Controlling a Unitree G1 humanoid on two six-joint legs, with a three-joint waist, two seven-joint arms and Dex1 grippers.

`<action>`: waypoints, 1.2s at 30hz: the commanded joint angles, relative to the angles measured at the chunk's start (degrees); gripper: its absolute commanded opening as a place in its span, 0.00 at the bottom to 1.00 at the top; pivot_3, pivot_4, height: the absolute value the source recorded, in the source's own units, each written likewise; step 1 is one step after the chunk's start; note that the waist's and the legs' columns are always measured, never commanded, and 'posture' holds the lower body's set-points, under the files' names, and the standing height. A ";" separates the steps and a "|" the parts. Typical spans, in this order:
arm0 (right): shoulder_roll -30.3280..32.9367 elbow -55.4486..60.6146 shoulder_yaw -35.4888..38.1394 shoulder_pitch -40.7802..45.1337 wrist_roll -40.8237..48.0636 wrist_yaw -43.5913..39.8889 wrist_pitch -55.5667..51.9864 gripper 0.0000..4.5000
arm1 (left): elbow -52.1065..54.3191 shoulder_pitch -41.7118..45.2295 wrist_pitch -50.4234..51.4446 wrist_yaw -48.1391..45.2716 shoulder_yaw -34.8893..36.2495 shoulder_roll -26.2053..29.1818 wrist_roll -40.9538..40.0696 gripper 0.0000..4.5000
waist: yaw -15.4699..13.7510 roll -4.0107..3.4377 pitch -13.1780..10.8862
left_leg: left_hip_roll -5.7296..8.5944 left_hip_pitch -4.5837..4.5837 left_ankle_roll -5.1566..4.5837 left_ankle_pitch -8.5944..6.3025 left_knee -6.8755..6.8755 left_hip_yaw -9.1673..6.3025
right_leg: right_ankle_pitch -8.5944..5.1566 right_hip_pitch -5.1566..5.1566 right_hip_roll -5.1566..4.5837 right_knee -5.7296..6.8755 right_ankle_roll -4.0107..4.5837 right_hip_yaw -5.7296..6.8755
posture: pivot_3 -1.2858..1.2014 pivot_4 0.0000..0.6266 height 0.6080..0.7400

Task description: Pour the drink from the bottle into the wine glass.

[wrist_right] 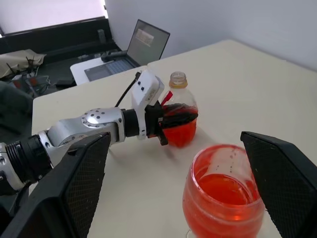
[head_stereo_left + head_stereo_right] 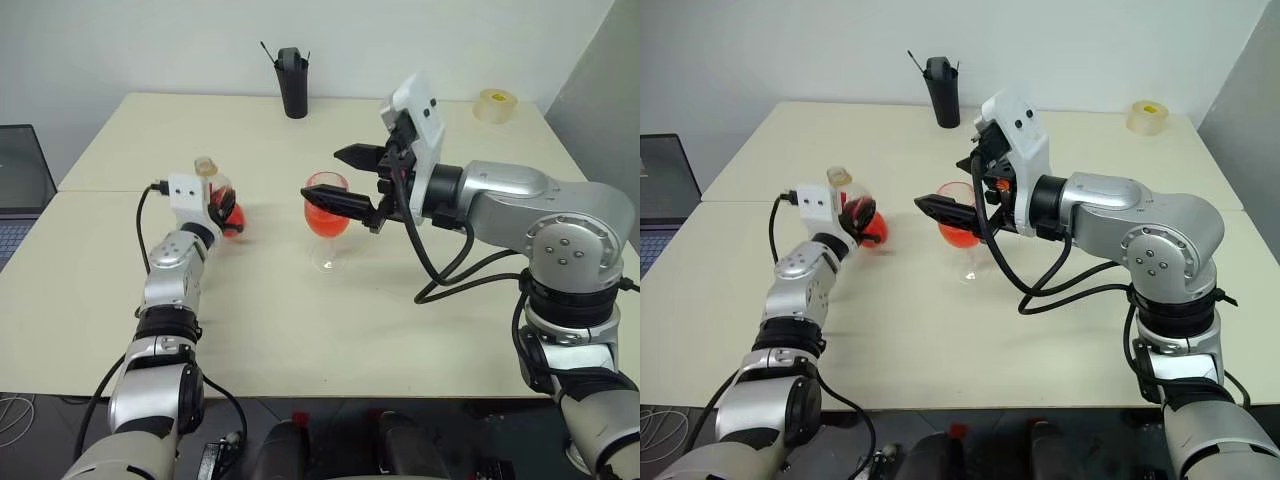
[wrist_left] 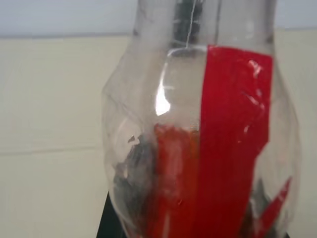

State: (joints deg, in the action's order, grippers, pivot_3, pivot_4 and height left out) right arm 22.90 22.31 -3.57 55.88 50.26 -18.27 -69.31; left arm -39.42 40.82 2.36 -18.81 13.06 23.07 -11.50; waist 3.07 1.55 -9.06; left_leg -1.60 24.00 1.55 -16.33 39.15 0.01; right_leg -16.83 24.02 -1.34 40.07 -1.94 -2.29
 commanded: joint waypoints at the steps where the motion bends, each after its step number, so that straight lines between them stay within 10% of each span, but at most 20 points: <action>1: 0.52 1.56 0.23 2.05 -0.34 -1.14 -0.21 1.00 | 2.97 -1.37 0.89 1.77 0.77 -1.06 -0.58 0.18 | -0.01 -0.01 0.02 | 0.01 0.00 0.00 0.00 0.00 0.02 | 0.00 0.00 0.00 0.00 0.00 -0.01 | 0.52 0.24 1.00; 6: 1.26 1.06 -0.58 2.79 -1.24 -2.49 -0.26 1.00 | 3.99 -2.38 1.17 3.84 0.70 -2.45 0.13 0.18 | -0.01 -0.05 0.07 | 0.00 -0.04 0.00 0.00 -0.02 0.05 | 0.00 0.00 0.00 0.00 0.00 -0.04 | 0.52 0.24 1.00; 17: 1.05 0.75 -1.04 2.47 -4.11 -3.60 0.48 1.00 | 8.89 -3.92 4.67 3.64 1.82 -1.18 -0.76 0.98 | -0.05 -0.05 0.09 | -0.03 -0.03 0.00 0.00 -0.04 0.03 | 0.00 0.01 0.00 -0.01 0.01 -0.04 | 0.52 0.24 1.00; 36: 4.00 -0.13 -0.40 1.33 -9.11 -8.21 2.83 1.00 | 36.83 -16.86 25.05 -10.07 5.95 9.60 -11.91 0.99 | -0.01 -0.05 0.08 | -0.05 -0.04 0.00 0.00 -0.10 0.02 | 0.00 0.01 -0.02 -0.06 0.01 -0.05 | 0.52 0.24 1.00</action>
State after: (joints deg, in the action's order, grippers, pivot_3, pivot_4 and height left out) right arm 25.99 21.61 -5.27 56.96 41.56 -25.47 -67.88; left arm -7.26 23.94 26.38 -25.67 16.70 30.62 -20.51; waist 3.07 1.50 -8.98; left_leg -1.67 23.97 1.55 -16.33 39.05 0.04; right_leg -16.83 24.04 -1.35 40.00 -1.93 -2.35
